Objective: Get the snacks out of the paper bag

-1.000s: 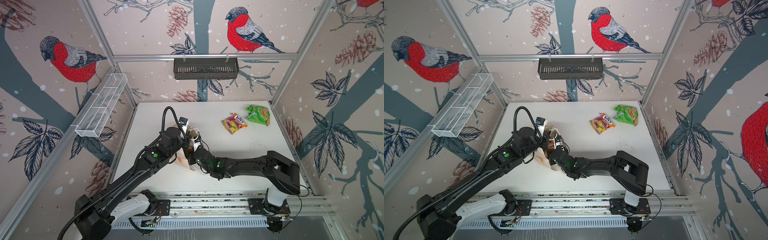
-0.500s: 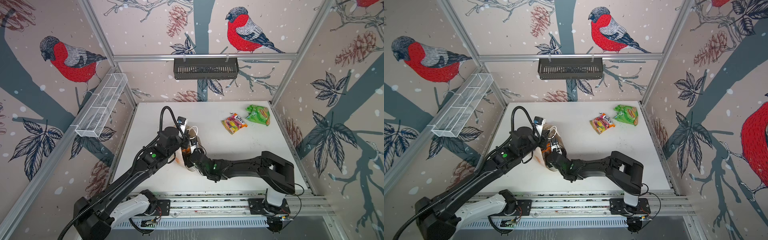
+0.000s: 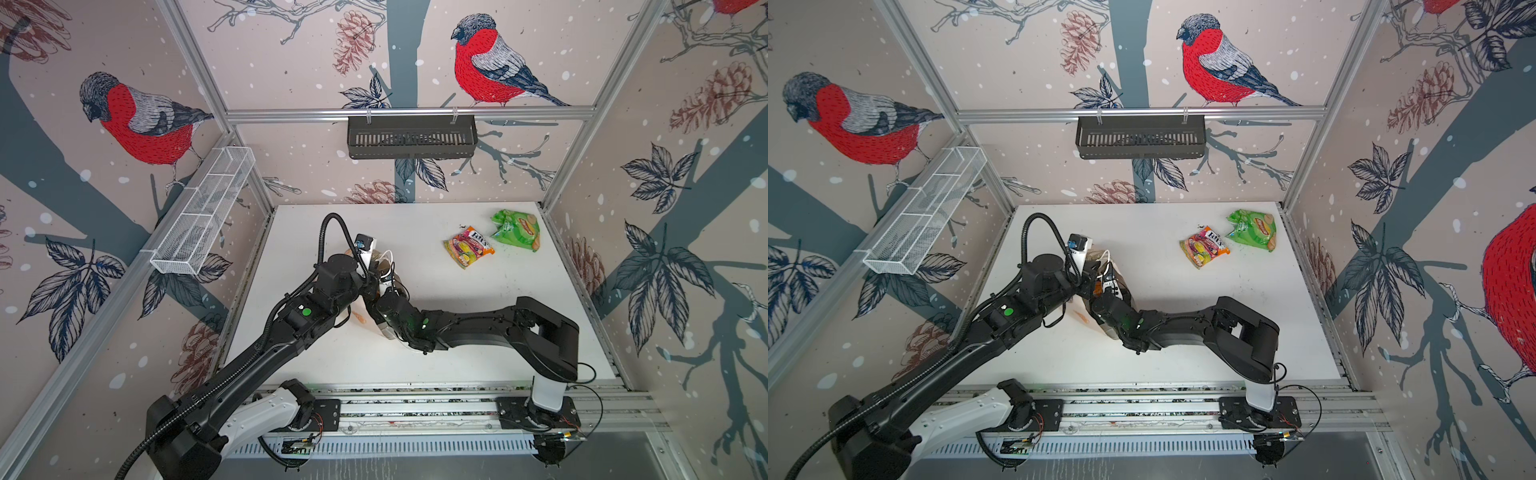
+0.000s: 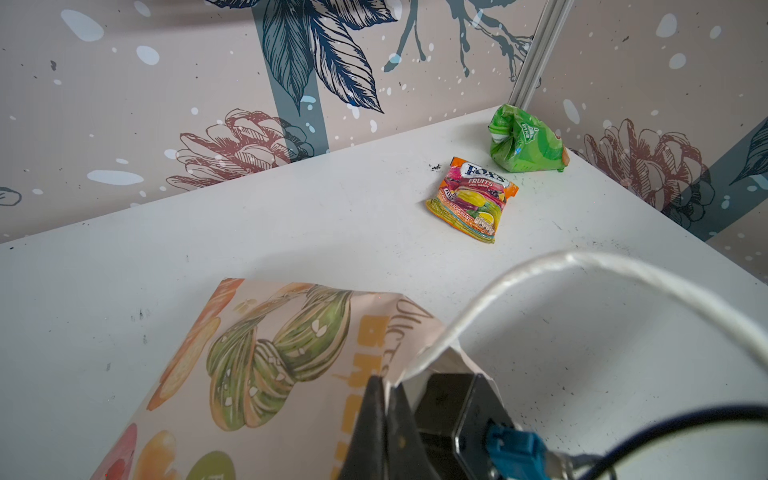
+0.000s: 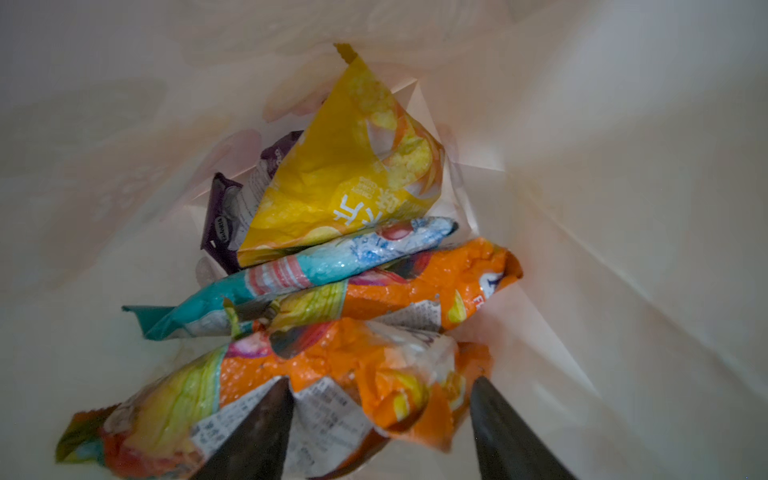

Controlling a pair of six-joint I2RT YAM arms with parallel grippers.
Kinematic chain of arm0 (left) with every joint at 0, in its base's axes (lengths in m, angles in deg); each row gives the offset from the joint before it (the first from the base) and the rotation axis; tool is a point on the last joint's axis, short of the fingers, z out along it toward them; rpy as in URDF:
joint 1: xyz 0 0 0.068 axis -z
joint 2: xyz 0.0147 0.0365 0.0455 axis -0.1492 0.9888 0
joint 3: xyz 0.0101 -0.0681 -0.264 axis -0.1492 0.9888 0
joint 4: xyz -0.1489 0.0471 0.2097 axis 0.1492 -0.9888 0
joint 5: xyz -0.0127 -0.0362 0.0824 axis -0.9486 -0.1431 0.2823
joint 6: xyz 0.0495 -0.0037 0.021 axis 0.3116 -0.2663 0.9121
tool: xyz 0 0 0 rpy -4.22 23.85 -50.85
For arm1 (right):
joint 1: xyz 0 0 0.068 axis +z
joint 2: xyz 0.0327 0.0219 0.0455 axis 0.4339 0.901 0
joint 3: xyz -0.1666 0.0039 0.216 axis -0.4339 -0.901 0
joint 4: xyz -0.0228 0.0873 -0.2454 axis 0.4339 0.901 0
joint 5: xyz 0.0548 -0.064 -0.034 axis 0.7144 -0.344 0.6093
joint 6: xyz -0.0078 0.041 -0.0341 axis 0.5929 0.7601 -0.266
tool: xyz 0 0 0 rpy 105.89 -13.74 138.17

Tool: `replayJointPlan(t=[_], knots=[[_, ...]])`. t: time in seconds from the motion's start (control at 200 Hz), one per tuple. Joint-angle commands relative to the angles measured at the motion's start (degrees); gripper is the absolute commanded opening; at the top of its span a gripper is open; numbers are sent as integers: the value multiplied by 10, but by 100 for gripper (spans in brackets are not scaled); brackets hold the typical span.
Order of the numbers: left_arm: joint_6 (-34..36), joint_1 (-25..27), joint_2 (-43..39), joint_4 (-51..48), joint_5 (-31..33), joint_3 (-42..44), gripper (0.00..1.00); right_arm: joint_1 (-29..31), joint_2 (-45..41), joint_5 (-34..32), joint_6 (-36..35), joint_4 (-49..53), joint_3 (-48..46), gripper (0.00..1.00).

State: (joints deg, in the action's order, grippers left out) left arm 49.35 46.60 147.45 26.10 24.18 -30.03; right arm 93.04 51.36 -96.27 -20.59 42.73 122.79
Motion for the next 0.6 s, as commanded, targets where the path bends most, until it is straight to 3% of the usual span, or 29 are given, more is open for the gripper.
replayJointPlan(t=[0.0, 0.2, 0.595], knots=[[2, -1, -4, 40, -4, -2, 0, -2, 3, -5, -9, -8, 6, 61], [2, -1, -1, 39, -7, -3, 0, -4, 2, -16, -11, -10, 7, 35], [4, -2, -1, 37, 5, -3, 0, -7, -7, -28, -6, 3, 8, 3]])
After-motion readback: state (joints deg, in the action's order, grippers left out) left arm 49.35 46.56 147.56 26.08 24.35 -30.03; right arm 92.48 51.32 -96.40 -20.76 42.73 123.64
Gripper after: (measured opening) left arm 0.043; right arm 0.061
